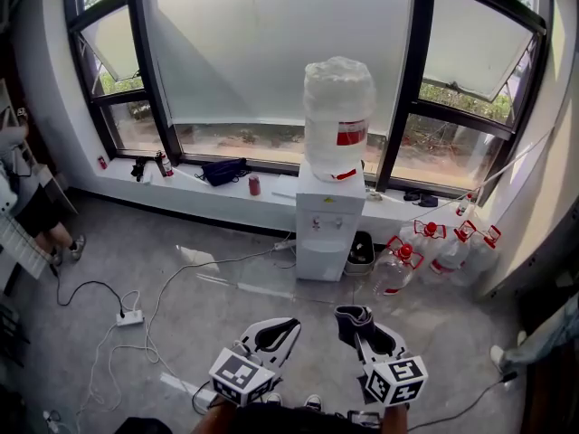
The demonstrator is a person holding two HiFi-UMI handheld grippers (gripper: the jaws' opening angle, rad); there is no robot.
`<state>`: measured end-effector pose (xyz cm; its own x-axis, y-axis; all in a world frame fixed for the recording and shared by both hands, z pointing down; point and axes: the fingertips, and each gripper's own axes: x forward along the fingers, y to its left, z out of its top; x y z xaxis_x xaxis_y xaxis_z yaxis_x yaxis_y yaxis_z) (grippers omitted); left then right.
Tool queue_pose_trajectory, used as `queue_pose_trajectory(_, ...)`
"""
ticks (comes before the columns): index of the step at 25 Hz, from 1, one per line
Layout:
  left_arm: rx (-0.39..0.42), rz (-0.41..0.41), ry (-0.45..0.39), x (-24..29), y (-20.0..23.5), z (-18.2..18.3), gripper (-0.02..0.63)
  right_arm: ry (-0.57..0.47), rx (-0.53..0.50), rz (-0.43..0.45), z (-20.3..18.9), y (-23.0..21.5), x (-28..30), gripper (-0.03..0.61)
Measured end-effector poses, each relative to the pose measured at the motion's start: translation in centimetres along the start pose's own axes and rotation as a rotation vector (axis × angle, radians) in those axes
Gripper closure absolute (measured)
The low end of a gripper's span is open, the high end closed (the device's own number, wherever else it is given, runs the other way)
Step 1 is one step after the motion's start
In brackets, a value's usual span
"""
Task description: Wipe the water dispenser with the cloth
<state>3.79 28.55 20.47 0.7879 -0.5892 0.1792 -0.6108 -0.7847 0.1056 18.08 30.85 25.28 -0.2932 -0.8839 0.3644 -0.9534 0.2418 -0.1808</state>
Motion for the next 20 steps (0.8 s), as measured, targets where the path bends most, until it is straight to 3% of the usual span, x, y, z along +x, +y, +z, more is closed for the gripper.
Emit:
queue_pose_trajectory(6,0.007,-0.022,0.003,1.2,-1.7,-1.3,0.592,0.007,0.004,0.013,-0.5,-1.9,-0.5,0.474)
queue_pose_trajectory(20,0.007,0.048,0.014,1.9,-4.1,-2.6,0.592,0.041,0.033,0.104,-3.4,-3.2,-0.5,0.474)
